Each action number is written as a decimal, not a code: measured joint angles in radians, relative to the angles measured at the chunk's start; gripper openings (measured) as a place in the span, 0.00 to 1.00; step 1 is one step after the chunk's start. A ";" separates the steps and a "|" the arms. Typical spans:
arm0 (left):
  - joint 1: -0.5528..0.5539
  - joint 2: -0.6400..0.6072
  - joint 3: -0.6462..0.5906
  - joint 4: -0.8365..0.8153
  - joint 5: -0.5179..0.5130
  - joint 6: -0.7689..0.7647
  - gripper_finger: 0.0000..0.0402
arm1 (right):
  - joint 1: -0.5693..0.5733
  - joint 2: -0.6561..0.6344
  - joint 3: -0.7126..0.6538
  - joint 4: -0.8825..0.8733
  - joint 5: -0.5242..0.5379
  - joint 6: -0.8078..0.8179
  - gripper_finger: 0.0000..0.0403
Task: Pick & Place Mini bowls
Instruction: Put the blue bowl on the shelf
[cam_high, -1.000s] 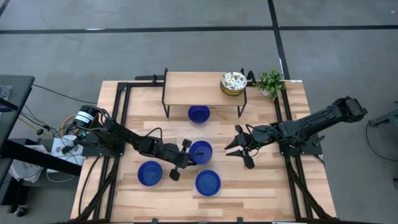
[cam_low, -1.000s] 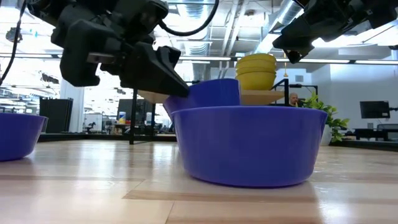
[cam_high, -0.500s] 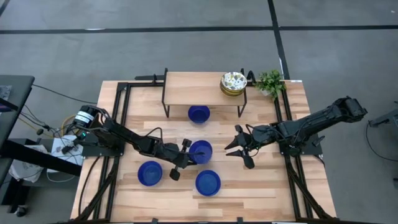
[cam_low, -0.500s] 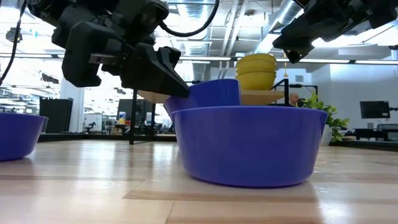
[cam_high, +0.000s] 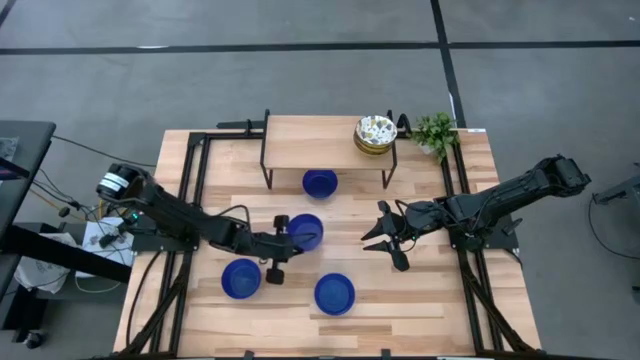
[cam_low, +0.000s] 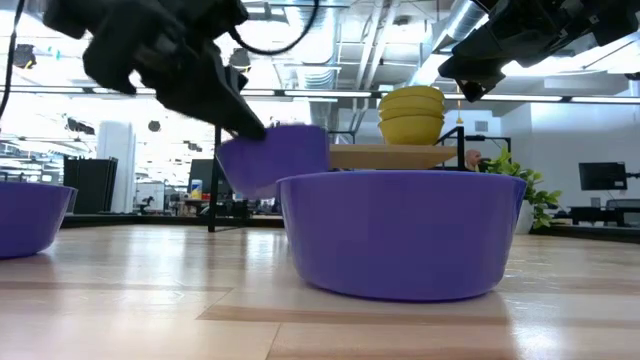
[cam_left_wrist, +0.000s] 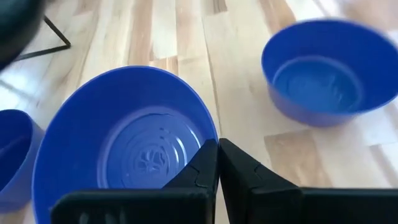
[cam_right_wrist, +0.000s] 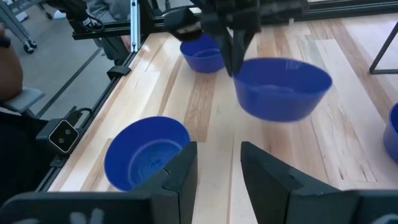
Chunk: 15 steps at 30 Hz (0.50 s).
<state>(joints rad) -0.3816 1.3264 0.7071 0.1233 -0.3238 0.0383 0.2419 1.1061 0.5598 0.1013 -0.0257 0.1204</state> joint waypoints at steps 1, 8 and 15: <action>-0.007 -0.011 0.000 -0.005 -0.008 -0.014 0.02 | 0.000 0.000 0.000 0.000 0.000 0.000 0.28; -0.046 -0.023 0.000 -0.012 -0.089 -0.019 0.02 | 0.000 0.000 0.000 0.000 0.000 0.000 0.28; 0.005 -0.023 0.015 0.004 -0.268 -0.018 0.02 | 0.000 0.000 0.000 0.000 0.000 0.000 0.28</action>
<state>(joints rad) -0.3770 1.3029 0.7224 0.1268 -0.5921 0.0206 0.2420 1.1061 0.5598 0.1013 -0.0261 0.1207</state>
